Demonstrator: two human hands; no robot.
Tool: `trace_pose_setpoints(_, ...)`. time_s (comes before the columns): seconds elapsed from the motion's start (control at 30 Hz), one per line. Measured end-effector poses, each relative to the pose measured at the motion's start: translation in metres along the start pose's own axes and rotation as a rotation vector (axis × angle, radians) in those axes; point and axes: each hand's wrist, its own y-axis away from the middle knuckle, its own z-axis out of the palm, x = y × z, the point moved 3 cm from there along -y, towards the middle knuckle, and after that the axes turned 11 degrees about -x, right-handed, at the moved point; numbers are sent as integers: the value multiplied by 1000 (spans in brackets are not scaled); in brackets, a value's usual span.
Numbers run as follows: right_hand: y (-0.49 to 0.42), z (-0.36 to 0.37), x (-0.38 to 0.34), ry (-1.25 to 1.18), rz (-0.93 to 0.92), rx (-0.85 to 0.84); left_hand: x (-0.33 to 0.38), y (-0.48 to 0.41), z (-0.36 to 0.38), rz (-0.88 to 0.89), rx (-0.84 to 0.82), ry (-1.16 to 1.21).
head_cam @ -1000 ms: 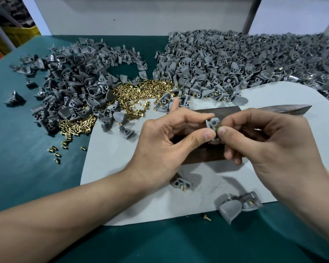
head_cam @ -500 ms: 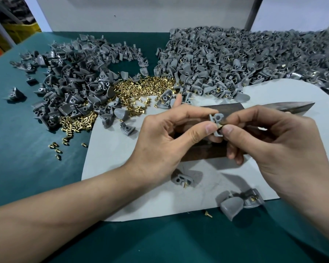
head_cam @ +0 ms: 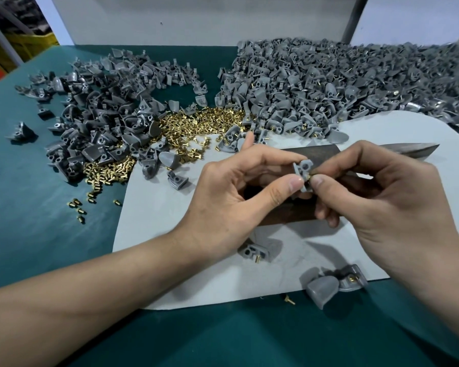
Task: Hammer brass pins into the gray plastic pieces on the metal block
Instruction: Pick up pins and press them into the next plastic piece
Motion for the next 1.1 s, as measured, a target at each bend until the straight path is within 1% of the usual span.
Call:
trace_pose_setpoints(0.17, 0, -1, 0, -50, 23, -3, -1, 1, 1, 9, -2, -11)
trace_pose_setpoints(0.3, 0, -4, 4, -112, 57, -6, -2, 3, 0, -6, 31, 96)
trace_pose_setpoints(0.4, 0, -4, 4, -145, 60, -16, -2, 3, 0, -4, 22, 72)
trace_pose_setpoints(0.5, 0, -4, 5, -161, 67, -26, -1, 1, 1, 15, 2, -6)
trace_pose_setpoints(0.63, -1, -4, 6, -153, 72, -30, 0, 1, 1, 38, -13, -18)
trace_pose_setpoints(0.8, 0, -3, 3, -140, 77, -30, 0, 1, 1, 20, -7, -43)
trace_pose_setpoints(1.1, 0, -4, -2, -7, 38, -27, 3, 0, 2, 0, -22, -65)
